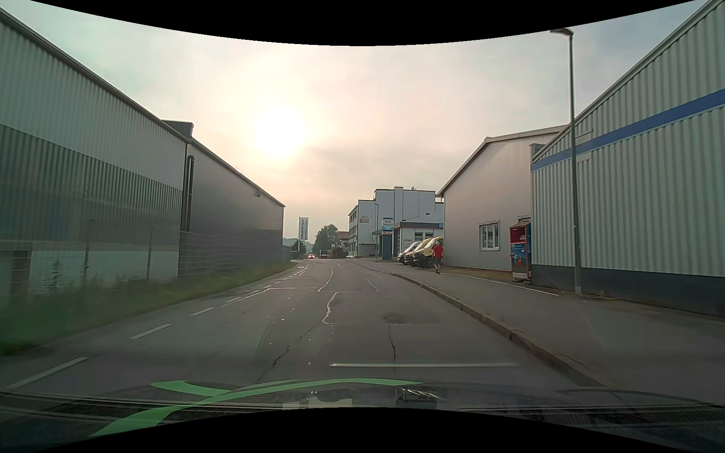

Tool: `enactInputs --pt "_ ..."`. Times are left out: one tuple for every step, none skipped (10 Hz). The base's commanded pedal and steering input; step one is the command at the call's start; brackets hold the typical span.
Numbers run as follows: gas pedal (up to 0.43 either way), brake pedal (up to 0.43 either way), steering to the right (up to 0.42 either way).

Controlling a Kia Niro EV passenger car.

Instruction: Follow the waypoints while adhering to traffic rules and regulations

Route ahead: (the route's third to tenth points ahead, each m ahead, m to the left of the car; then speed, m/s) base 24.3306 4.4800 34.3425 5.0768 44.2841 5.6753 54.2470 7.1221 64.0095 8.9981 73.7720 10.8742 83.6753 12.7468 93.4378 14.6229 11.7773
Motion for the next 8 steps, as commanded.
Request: enactInputs --pt "0.169 0.000 -0.030" --pt "0.169 0.000 -0.029" --pt "0.169 0.000 -0.029" --pt "0.169 0.000 -0.027" --pt "0.169 0.000 -0.025" --pt "0.169 0.000 -0.026" --pt "0.169 0.000 -0.026" --pt "0.169 0.000 -0.026"
